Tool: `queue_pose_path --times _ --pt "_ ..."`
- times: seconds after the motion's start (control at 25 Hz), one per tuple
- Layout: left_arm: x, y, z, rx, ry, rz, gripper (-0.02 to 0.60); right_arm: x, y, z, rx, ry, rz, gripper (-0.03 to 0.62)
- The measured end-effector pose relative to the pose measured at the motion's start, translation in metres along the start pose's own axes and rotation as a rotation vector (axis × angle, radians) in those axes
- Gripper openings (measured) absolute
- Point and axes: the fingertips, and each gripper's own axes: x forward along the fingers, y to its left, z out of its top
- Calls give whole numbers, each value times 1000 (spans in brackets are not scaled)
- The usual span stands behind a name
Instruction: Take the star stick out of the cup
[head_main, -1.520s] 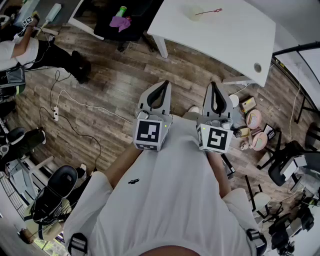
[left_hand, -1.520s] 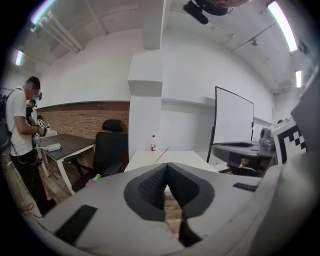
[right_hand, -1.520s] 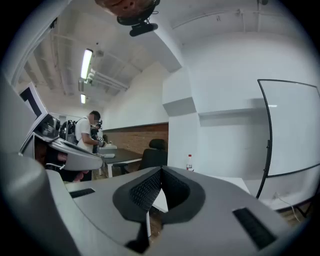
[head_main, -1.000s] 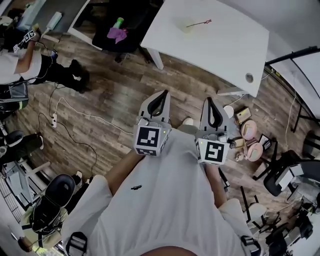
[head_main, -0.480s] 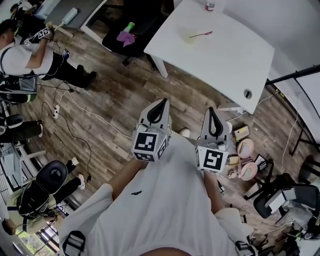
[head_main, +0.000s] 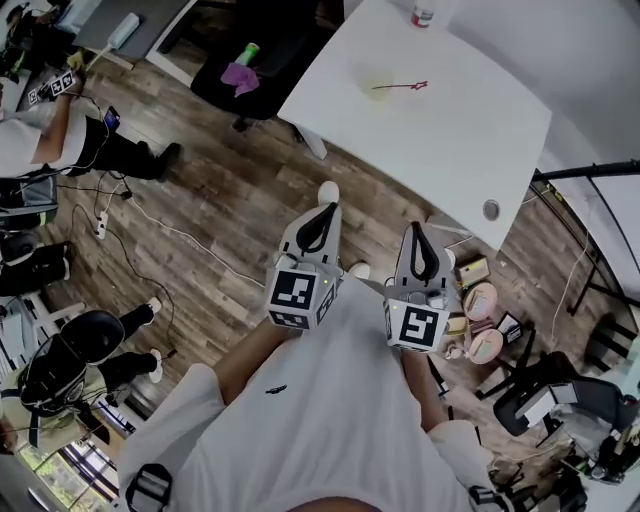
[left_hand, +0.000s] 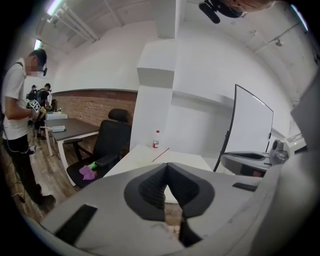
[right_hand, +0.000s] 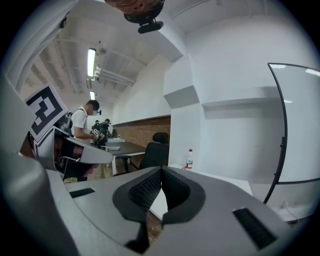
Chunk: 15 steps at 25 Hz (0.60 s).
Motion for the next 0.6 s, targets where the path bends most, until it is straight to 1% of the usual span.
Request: queue_pose_path --times 0.24,0.4,0.6 --pt "49 42 42 48 -16 -27 -6 59 -8 25 14 -19 -47 5" --pt "84 66 67 49 -11 -51 -6 101 -18 38 19 -3 -67 5" --pt "136 99 93 65 0 -121 -6 155 -32 47 39 -6 -148 5"
